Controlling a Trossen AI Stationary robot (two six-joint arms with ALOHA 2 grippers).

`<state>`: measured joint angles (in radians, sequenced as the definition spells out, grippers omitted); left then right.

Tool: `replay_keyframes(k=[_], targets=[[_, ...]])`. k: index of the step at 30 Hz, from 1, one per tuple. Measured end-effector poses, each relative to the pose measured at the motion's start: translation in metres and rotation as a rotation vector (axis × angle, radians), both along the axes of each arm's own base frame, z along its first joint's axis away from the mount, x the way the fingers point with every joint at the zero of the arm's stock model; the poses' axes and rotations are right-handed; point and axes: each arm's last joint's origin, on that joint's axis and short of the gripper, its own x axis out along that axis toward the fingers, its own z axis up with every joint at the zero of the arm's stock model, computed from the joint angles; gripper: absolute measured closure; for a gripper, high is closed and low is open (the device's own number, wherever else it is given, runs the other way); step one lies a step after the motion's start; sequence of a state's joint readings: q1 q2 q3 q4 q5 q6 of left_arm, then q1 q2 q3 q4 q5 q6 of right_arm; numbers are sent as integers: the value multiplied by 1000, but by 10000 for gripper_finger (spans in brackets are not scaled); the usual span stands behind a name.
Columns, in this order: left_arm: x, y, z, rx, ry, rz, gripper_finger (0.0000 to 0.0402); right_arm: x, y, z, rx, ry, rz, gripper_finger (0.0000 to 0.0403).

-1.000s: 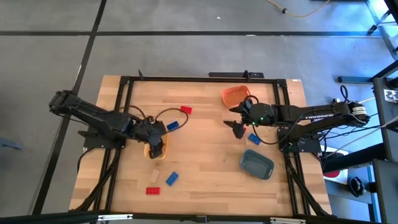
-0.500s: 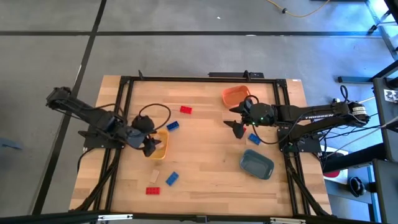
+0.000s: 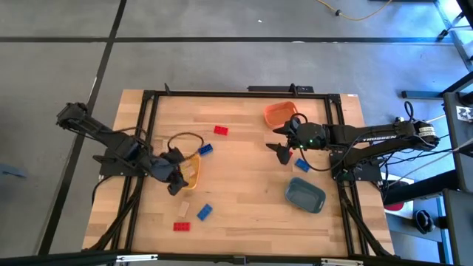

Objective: Sort & place blocks by color
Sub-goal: Put the brown block into the yellow bin

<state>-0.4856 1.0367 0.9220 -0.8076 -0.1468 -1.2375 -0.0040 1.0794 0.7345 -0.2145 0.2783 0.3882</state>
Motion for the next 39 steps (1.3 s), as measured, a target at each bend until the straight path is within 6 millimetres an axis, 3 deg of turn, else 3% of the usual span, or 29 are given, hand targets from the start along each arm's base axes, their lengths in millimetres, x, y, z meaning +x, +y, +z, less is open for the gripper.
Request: replay_keyframes(k=[6,10,15,19,25,29,39], targets=[[12,-26,-30,-166,290,98,152,-1,0,-1,-4,11,3,57],[24,-53,-44,-188,388,232,152,-2,0,-3,-4,34,2,57],[46,-79,-67,-88,493,343,152,-2,-1,-3,-5,30,-45,57],[60,-92,-93,-15,564,334,152,-2,-1,-3,-14,32,-54,57],[68,-98,-122,37,621,360,152,-2,-1,-3,-11,32,-56,57],[68,-97,-131,80,656,375,152,-2,-1,-3,-11,32,-55,57],[63,-96,-151,-19,607,392,156,-2,-1,-3,-8,30,-58,57]])
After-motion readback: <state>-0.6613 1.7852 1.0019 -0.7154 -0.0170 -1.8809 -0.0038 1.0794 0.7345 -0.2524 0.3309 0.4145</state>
